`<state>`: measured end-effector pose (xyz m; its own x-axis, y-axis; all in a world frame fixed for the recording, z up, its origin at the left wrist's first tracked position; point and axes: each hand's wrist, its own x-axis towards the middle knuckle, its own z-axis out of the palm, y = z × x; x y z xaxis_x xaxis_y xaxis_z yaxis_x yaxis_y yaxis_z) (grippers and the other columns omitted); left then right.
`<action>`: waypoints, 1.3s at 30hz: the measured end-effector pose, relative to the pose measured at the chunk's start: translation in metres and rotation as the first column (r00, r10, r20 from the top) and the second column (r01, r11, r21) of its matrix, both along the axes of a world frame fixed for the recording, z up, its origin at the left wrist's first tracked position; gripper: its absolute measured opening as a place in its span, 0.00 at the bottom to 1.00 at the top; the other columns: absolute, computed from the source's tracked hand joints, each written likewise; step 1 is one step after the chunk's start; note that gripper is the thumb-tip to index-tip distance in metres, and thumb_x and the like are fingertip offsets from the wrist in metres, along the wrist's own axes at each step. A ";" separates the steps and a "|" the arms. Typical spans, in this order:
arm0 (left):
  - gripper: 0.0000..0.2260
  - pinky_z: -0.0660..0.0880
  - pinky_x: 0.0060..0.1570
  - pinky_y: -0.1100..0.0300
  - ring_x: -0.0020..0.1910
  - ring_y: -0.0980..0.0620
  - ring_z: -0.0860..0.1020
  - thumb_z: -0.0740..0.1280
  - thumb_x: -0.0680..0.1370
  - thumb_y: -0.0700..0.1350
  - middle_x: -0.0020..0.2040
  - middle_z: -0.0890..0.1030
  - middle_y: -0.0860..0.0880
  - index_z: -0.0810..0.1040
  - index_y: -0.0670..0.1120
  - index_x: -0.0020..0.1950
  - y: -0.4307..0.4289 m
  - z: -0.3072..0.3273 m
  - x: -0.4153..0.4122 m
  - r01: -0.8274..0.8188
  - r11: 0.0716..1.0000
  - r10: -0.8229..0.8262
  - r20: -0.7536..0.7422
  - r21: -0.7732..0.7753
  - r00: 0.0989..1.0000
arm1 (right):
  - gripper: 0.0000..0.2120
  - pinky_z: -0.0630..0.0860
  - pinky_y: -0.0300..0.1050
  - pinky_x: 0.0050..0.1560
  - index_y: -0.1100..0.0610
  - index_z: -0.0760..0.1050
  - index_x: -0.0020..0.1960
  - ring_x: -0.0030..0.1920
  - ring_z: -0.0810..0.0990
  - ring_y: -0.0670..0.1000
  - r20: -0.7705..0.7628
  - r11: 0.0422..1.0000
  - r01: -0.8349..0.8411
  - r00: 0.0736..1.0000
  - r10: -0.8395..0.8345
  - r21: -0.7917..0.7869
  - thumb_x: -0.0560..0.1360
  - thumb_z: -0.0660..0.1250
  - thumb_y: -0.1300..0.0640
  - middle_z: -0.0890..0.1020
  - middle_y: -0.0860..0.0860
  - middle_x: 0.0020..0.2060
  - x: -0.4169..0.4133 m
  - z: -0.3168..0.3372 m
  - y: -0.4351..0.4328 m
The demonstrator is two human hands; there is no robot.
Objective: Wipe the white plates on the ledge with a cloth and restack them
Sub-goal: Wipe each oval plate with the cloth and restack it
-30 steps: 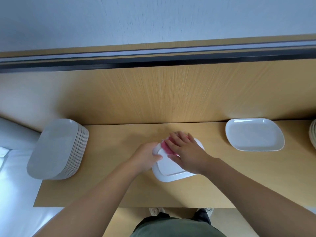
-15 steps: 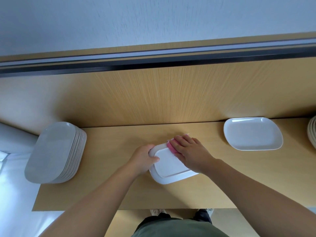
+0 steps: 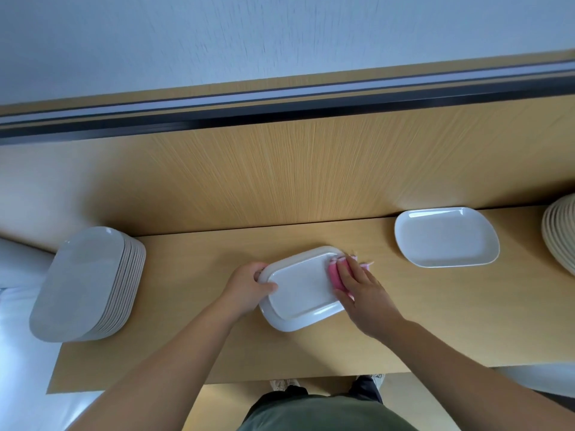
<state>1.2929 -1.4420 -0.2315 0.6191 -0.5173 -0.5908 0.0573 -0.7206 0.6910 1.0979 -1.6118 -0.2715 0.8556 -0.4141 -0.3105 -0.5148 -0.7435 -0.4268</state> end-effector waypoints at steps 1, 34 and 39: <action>0.14 0.78 0.54 0.46 0.50 0.48 0.81 0.72 0.72 0.36 0.51 0.82 0.47 0.77 0.49 0.54 0.001 0.000 0.001 -0.005 1.000 0.005 -0.008 0.008 1.000 | 0.39 0.54 0.49 0.75 0.53 0.51 0.79 0.77 0.56 0.57 -0.006 1.000 0.015 1.000 -0.015 0.015 0.73 0.38 0.36 0.53 0.52 0.79 -0.006 0.000 0.006; 0.43 0.74 0.47 0.70 0.59 0.52 0.75 0.79 0.62 0.33 0.63 0.76 0.51 0.67 0.49 0.74 0.026 -0.014 -0.066 0.073 0.996 -0.077 -0.091 -0.041 0.993 | 0.27 0.34 0.50 0.75 0.58 0.31 0.76 0.64 0.22 0.47 -0.090 0.990 0.017 0.996 -0.005 0.137 0.85 0.44 0.54 0.25 0.42 0.64 -0.003 0.023 0.036; 0.45 0.73 0.57 0.61 0.62 0.53 0.73 0.78 0.63 0.41 0.66 0.73 0.51 0.62 0.49 0.76 0.020 -0.006 -0.074 0.176 0.984 -0.176 0.016 -0.019 0.984 | 0.27 0.36 0.46 0.74 0.49 0.38 0.79 0.71 0.27 0.49 -0.083 0.976 0.075 0.995 -0.059 0.202 0.85 0.47 0.50 0.31 0.43 0.72 -0.010 0.014 0.036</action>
